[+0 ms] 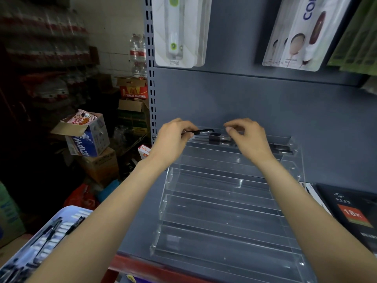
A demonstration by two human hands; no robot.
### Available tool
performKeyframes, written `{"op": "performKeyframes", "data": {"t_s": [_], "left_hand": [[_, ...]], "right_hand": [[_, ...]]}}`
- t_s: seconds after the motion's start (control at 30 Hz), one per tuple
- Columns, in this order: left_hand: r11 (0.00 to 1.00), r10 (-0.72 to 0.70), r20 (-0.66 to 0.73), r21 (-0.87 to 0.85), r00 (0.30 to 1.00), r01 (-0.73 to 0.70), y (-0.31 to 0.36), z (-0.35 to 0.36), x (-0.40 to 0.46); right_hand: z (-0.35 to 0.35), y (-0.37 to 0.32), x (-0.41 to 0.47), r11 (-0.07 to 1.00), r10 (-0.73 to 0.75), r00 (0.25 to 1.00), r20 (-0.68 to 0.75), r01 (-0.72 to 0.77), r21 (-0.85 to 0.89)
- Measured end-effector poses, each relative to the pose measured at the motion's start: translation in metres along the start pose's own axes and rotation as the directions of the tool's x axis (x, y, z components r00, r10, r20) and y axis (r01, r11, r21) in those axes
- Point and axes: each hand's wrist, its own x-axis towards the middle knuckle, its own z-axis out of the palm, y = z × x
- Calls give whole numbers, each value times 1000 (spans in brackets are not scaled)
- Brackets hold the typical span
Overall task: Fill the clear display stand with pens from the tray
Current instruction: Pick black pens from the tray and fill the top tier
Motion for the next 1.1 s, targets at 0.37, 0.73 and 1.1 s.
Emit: {"op": "performKeyframes", "data": {"t_s": [0.37, 0.73, 1.1], "left_hand": [[993, 108, 71, -47, 992, -105, 28, 26, 28], [997, 38, 269, 59, 962, -56, 82, 99, 76], [990, -19, 335, 135, 942, -28, 96, 119, 87]], "right_hand": [[-42, 20, 2, 938, 79, 996, 37, -87, 336], [-99, 112, -21, 889, 457, 886, -79, -450, 85], [-103, 114, -26, 778, 488, 867, 103, -485, 400]]}}
